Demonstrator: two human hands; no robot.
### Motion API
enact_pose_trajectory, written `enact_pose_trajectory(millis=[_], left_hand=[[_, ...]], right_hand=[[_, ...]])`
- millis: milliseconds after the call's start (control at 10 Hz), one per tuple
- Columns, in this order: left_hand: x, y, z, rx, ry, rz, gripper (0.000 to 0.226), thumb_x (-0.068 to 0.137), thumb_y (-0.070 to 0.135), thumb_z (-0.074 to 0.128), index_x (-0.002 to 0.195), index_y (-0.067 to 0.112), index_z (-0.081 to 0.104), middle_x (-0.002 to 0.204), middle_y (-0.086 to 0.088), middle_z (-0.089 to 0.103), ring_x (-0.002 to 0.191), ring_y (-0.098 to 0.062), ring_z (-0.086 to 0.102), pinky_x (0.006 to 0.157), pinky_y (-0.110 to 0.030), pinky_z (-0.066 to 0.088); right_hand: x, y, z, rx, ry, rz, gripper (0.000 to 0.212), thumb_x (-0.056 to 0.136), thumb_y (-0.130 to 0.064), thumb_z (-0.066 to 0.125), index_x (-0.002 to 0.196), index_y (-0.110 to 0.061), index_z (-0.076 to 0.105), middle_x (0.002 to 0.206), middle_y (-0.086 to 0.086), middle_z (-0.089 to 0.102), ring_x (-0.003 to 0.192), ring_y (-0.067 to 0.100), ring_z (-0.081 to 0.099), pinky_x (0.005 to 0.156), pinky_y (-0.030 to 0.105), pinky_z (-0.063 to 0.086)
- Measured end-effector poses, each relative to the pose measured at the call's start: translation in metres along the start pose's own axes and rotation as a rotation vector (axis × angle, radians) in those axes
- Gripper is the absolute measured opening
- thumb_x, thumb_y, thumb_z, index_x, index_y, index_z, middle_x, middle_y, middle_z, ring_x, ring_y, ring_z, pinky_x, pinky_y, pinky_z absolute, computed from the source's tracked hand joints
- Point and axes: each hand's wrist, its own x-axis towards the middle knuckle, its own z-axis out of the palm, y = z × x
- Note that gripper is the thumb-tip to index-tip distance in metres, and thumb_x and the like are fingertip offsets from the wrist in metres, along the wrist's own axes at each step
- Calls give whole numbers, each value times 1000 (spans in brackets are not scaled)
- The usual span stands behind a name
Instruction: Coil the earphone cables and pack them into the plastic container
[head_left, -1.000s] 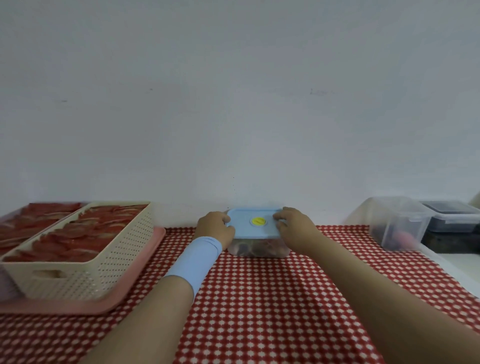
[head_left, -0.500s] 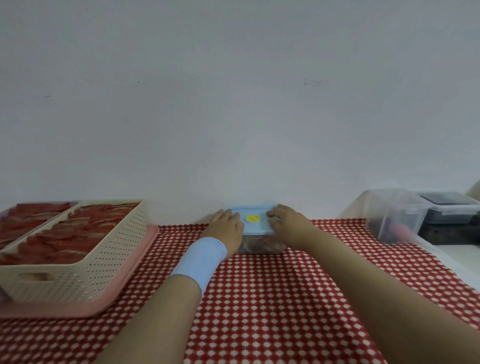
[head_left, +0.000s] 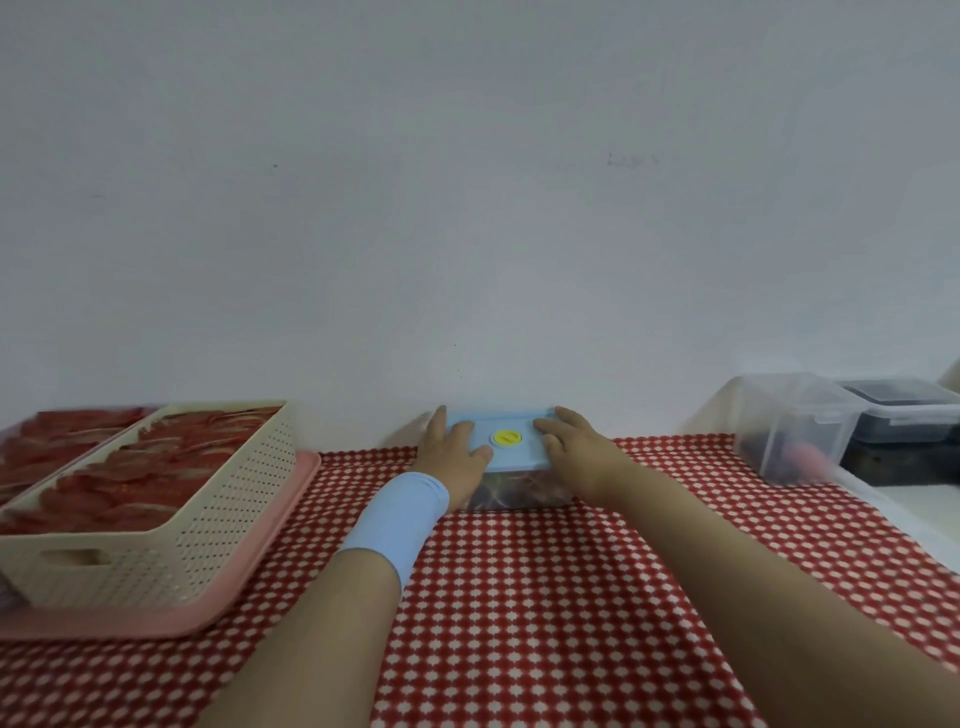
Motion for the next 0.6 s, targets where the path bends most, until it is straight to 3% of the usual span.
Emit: enact_pose_trajectory(millis=[100,200,300,500,600], left_hand=[[-2,-3,4,-112,40,-42,62,100,42,43,154,17,23,162,-4,7,148,-22,16,118,-36,18],[-5,-8,8,-190,69,-22,66,99,45,45,154,15,24,159,-4,23,143,-21,29,117,-38,26],[-4,-9,8,-250,68,-12,67,100,43,47,155,16,21,159,-3,25,143,-21,29,116,-37,26],[-10,-7,8,-342,97,-2,71,98,43,52,155,19,18,161,-2,23,145,-19,26,116,-34,24],[-12,-5,5,-330,149,-20,69,100,46,46,156,19,18,161,-3,23,146,-20,25,117,-36,22]], right_hand=[[6,5,12,-124,8,17,45,109,-18,33,151,-3,37,164,12,24,150,36,17,120,42,29],[5,2,15,19,111,77,44,108,-20,36,150,-11,42,157,15,32,142,34,34,115,42,34],[11,9,17,49,82,90,45,110,-19,32,152,-4,37,163,14,25,149,36,21,121,40,26],[9,3,12,150,142,86,44,106,-26,43,149,-17,46,158,13,36,144,31,35,114,36,32],[3,2,0,225,135,64,52,106,-35,43,156,-22,36,160,12,36,145,29,37,115,37,29]])
